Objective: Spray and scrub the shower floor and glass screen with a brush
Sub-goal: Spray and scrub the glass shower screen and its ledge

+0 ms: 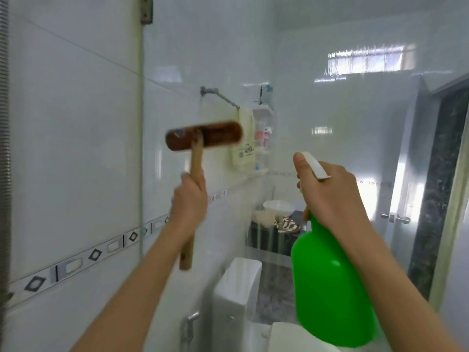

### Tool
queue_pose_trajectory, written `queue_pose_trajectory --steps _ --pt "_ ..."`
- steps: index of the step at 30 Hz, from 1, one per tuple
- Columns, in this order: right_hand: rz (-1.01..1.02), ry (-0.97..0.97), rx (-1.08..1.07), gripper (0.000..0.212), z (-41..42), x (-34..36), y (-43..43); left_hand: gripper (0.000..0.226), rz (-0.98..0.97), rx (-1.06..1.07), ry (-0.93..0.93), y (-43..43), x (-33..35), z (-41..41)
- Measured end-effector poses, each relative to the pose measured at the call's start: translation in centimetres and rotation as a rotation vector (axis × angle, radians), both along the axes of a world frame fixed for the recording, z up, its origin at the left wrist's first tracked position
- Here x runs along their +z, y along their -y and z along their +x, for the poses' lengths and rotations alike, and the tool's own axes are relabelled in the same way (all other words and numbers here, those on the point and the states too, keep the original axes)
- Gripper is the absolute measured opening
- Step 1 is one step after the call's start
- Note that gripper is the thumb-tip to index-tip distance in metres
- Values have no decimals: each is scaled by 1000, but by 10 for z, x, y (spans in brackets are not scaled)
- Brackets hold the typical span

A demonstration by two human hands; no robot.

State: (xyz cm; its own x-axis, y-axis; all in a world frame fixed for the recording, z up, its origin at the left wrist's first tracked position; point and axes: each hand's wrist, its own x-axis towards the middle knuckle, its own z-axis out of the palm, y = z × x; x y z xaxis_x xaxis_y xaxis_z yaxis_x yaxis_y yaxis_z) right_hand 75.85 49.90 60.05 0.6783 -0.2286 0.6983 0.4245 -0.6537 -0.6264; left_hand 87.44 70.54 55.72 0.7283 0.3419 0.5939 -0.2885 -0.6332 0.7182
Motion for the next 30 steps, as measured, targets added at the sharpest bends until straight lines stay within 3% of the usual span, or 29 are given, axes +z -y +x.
queue_pose_trajectory --steps 3,9,16,20,25,27,30 --pt "-8 30 3 56 9 -2 -13 56 -142 12 -14 -44 49 23" --pt "-34 8 31 55 29 -10 -42 52 -49 -62 -104 -74 44 14" --pt "-69 -1 49 55 45 -21 -55 52 -73 -76 -133 -84 48 13" --pt "1 7 43 56 37 -38 -48 50 -39 -57 -74 -61 19 5" --pt "194 41 56 52 7 -76 -46 37 164 -77 -31 -1 -33 -26" --pt "274 65 64 47 -1 -89 -50 35 219 -66 48 5 -6 -20" --pt "311 47 78 55 -2 -99 -62 39 175 -52 142 3 61 0"
